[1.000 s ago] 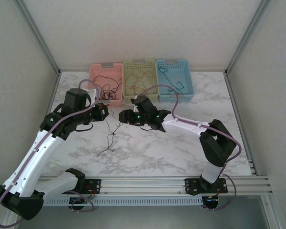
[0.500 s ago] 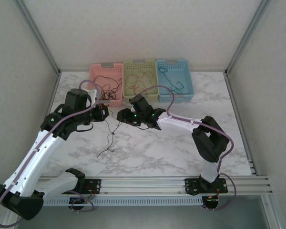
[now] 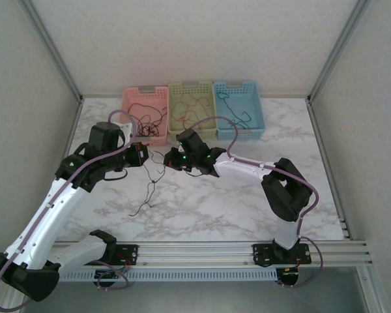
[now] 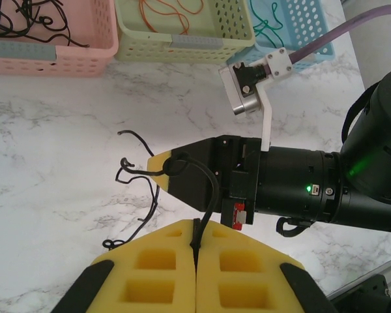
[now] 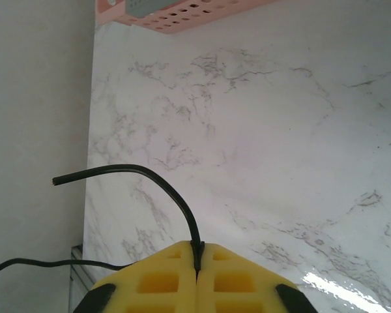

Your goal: Untangle the cables

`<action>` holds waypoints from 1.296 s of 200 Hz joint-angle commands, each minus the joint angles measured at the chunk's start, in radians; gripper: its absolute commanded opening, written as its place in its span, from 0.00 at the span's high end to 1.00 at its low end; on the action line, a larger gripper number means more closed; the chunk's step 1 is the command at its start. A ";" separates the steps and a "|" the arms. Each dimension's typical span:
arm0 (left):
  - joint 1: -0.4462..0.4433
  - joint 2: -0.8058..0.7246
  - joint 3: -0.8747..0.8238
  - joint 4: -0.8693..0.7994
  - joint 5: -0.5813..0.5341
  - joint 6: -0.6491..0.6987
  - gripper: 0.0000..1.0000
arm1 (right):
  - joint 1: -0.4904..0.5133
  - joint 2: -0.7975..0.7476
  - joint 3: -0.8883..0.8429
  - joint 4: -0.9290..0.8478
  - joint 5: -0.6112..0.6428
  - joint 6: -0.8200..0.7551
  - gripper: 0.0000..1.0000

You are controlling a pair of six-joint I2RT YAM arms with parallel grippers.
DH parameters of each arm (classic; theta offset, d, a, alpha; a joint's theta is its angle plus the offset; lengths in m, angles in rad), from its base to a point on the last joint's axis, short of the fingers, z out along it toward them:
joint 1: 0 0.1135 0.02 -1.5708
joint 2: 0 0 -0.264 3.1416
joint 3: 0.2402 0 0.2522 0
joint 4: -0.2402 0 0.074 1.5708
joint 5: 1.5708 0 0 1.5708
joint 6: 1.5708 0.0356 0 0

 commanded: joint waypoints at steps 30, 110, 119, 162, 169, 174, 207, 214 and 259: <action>0.011 -0.067 0.032 -0.114 -0.220 0.006 1.00 | -0.085 -0.075 -0.059 -0.010 0.037 -0.054 1.00; 0.018 -0.216 0.352 -0.469 -0.759 0.098 1.00 | -0.648 -0.446 -0.461 -0.081 0.075 -0.189 1.00; 0.018 -0.225 0.370 -0.463 -0.780 0.103 1.00 | -0.690 -0.470 -0.480 -0.087 0.070 -0.201 1.00; 0.018 -0.150 0.424 -0.359 -0.677 0.104 1.00 | -0.770 -0.481 -0.502 -0.090 0.064 -0.226 1.00; 0.018 -0.124 0.433 -0.328 -0.623 0.105 1.00 | -0.771 -0.481 -0.502 -0.084 0.054 -0.228 1.00; 0.018 -0.103 0.444 -0.309 -0.587 0.099 1.00 | -0.771 -0.480 -0.503 -0.073 0.042 -0.226 1.00; 0.018 0.102 0.594 -0.177 -0.425 0.103 1.00 | -0.769 -0.504 -0.503 -0.041 -0.020 -0.230 1.00; 0.019 0.168 0.643 -0.164 -0.408 0.110 1.00 | -0.770 -0.513 -0.500 -0.046 -0.020 -0.233 1.00; 0.076 0.564 0.987 -0.125 -0.420 0.142 1.00 | -0.769 -0.585 -0.513 -0.089 -0.023 -0.262 1.00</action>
